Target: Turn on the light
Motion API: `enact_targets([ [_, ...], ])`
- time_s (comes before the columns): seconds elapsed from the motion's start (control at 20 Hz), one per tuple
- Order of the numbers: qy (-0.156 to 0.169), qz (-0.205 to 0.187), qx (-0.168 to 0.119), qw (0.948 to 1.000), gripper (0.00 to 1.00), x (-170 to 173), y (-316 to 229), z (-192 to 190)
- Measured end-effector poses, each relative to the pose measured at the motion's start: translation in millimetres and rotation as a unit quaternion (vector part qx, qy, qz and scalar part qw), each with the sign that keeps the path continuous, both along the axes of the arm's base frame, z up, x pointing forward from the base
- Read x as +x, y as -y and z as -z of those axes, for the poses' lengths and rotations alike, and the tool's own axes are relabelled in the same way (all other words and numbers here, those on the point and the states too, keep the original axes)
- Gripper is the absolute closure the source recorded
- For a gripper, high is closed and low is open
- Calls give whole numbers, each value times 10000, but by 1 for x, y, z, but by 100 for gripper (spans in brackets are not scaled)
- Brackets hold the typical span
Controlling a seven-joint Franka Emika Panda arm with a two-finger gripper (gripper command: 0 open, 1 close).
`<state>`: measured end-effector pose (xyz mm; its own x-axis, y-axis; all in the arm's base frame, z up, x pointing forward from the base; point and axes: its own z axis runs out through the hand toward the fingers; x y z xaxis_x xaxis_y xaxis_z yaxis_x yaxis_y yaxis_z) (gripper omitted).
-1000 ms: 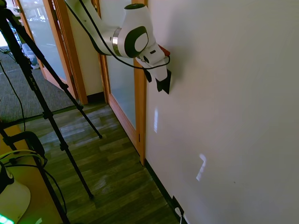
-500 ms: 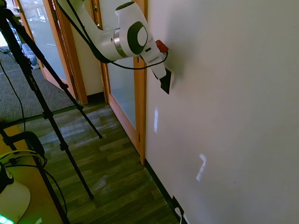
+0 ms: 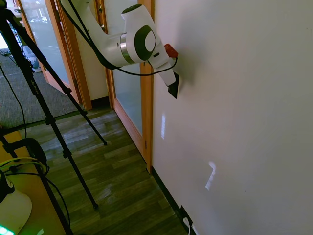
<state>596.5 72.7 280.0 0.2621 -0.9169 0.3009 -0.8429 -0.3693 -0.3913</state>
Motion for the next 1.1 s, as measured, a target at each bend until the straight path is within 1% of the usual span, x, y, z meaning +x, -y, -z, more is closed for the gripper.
enact_targets([
  [0.55, 95, -7, 57, 9999, 100, 7, -8, 4],
  [0.8, 158, 63, 72, 9998, 100, 6, -8, 4],
  [0.9, 282, 85, 51, 9996, 100, 2, -10, 3],
  [1.05, 657, 68, 36, 9978, 100, -9, -10, -8],
  [1.1, 715, 74, 16, 9974, 100, -12, -11, -14],
])
